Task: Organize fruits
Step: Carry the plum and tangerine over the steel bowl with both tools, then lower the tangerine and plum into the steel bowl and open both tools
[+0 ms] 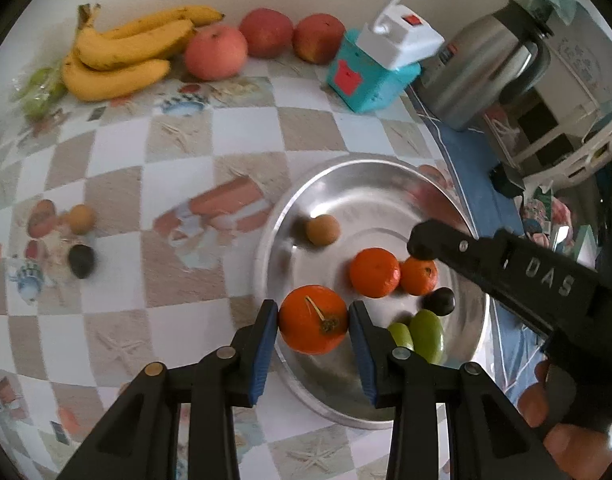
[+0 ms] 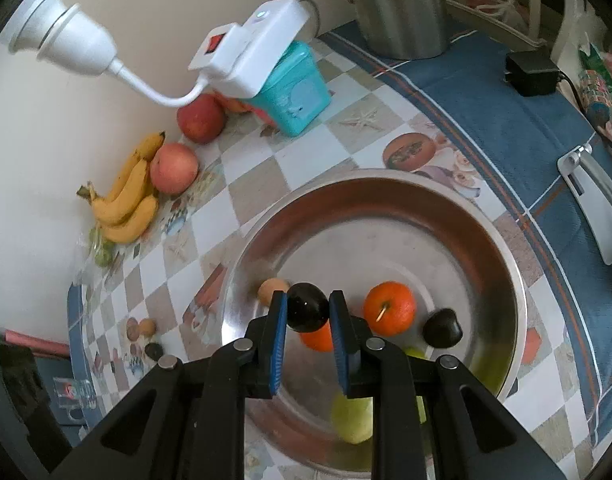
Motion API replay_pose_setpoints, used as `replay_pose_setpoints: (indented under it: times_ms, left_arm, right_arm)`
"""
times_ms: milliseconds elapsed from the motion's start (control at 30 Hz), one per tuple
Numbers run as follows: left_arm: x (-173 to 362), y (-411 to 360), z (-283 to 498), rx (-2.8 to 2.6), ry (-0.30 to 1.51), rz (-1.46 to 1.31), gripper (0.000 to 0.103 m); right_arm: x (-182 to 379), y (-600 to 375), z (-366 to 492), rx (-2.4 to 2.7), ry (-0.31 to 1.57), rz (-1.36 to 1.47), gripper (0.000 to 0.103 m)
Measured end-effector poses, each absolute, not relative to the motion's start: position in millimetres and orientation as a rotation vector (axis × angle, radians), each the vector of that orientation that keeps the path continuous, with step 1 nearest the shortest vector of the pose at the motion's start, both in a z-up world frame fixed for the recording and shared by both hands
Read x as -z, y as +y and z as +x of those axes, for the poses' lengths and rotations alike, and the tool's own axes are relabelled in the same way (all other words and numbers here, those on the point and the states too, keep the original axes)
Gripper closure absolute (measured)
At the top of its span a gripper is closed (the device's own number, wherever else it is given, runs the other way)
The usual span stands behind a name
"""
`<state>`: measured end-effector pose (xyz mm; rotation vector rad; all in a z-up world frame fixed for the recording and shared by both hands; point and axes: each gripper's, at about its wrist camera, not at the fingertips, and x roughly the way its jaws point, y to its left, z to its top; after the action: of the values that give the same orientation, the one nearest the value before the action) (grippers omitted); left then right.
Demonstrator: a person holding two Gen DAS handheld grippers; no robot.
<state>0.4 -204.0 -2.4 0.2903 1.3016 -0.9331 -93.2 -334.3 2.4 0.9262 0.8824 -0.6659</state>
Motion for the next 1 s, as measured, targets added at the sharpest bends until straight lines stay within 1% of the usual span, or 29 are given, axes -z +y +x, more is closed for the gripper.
replay_pose_setpoints:
  times_ms: [333, 1000]
  left_arm:
    - [11.7, -215.1, -14.1, 0.964, 1.219, 0.332, 0.064]
    - [18.9, -219.1, -17.2, 0.972, 1.205, 0.358, 0.063]
  right_arm:
    - [9.1, -348.9, -102.4, 0.714, 0.819, 0.928, 0.081]
    - [21.9, -350.3, -97.5, 0.730, 0.854, 0.917, 0.080]
